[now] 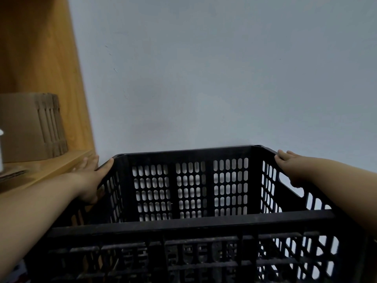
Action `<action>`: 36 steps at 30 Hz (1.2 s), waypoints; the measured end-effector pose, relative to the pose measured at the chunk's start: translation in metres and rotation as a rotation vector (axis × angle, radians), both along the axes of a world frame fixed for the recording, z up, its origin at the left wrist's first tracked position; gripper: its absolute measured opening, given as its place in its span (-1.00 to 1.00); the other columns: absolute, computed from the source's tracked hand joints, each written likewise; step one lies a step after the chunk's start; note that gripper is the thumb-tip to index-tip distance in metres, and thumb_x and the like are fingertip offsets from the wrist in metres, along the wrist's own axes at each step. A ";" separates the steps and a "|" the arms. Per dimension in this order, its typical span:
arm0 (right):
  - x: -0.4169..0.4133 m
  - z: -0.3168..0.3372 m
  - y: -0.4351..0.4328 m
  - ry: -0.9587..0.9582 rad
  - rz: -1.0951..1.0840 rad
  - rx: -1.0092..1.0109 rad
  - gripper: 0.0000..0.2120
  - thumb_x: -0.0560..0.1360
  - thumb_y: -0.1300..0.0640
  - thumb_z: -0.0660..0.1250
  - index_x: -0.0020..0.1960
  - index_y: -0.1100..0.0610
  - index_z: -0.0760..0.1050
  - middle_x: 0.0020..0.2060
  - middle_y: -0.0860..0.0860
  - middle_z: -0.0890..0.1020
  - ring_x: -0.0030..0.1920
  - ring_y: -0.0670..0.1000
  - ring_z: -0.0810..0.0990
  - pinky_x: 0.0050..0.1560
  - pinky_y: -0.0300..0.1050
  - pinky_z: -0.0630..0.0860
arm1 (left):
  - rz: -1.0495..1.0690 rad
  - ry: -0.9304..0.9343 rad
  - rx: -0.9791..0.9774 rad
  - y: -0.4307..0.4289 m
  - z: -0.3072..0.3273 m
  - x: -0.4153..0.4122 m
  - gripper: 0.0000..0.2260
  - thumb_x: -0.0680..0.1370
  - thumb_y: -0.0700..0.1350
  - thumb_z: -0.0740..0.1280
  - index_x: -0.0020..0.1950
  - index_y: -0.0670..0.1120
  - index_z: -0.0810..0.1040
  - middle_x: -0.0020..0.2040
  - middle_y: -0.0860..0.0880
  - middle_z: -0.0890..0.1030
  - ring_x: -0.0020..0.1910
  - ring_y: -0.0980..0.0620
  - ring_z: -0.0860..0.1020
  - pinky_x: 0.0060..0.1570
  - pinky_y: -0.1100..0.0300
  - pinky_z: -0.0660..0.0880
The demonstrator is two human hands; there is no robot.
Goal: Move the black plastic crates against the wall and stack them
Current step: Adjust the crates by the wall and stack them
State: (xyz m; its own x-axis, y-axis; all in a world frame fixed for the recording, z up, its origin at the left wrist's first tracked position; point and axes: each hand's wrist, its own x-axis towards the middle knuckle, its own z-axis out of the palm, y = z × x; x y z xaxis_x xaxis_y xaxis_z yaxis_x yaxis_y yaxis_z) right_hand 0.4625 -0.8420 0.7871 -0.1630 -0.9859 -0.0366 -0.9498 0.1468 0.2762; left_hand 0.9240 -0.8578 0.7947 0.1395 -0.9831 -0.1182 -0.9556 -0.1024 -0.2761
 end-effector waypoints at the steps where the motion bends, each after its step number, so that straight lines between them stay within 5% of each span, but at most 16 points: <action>1: 0.000 0.001 -0.001 -0.002 0.001 0.003 -0.32 0.49 0.40 -0.02 0.51 0.19 -0.27 0.52 0.08 -0.26 0.53 0.07 -0.18 0.49 -0.04 -0.04 | 0.002 0.009 0.000 0.000 0.000 0.000 -0.09 0.49 -0.11 0.28 0.44 0.06 -0.46 0.50 -0.17 -0.39 0.49 -0.20 -0.32 0.46 -0.05 -0.10; 9: -0.001 0.003 0.005 -0.028 0.011 0.026 -0.28 0.47 0.41 0.03 0.51 0.19 -0.27 0.52 0.08 -0.26 0.53 0.08 -0.17 0.47 -0.06 -0.01 | 0.001 0.046 -0.009 0.000 -0.002 0.001 -0.08 0.48 -0.18 0.28 0.43 0.08 -0.46 0.50 -0.13 -0.41 0.49 -0.18 -0.32 0.49 -0.07 -0.04; 15: 0.000 0.001 0.011 0.090 0.022 -0.002 -0.29 0.47 0.38 -0.03 0.51 0.13 -0.29 0.51 0.03 -0.31 0.52 0.05 -0.26 0.47 0.10 -0.15 | -0.010 -0.082 -0.062 -0.001 -0.004 -0.001 -0.09 0.48 -0.11 0.27 0.43 0.02 -0.47 0.51 -0.11 -0.38 0.49 -0.09 -0.35 0.44 -0.15 -0.22; 29: 0.009 0.002 0.008 0.089 -0.003 0.024 -0.30 0.45 0.39 -0.09 0.51 0.11 -0.29 0.51 0.01 -0.31 0.51 0.06 -0.29 0.47 0.10 -0.17 | -0.020 -0.090 -0.032 0.000 -0.001 -0.004 -0.13 0.50 -0.11 0.23 0.44 -0.01 -0.47 0.51 -0.15 -0.38 0.47 -0.13 -0.37 0.45 -0.08 -0.25; 34: 0.008 0.004 0.011 0.014 -0.021 0.000 -0.31 0.49 0.31 0.02 0.52 0.16 -0.25 0.52 0.09 -0.26 0.52 0.12 -0.25 0.49 0.04 -0.13 | 0.002 -0.076 -0.015 0.006 0.005 -0.004 -0.15 0.51 -0.03 0.23 0.46 -0.04 -0.43 0.52 -0.19 -0.33 0.49 -0.16 -0.33 0.47 -0.05 -0.20; 36: 0.011 0.012 0.014 -0.066 -0.011 -0.014 -0.30 0.48 0.24 0.16 0.51 0.20 -0.14 0.52 0.17 -0.08 0.52 0.15 -0.08 0.48 0.01 0.05 | 0.021 -0.069 0.000 0.016 0.018 -0.007 -0.12 0.50 0.05 0.26 0.48 -0.07 -0.39 0.53 -0.23 -0.29 0.51 -0.19 -0.27 0.48 -0.03 -0.15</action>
State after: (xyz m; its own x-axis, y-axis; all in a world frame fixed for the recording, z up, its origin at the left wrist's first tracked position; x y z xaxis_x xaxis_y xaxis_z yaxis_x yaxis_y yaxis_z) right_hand 0.4732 -0.8282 0.7987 -0.1719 -0.9845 -0.0338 -0.9642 0.1611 0.2108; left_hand 0.9167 -0.8413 0.8123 0.1680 -0.9799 -0.1074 -0.9321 -0.1225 -0.3408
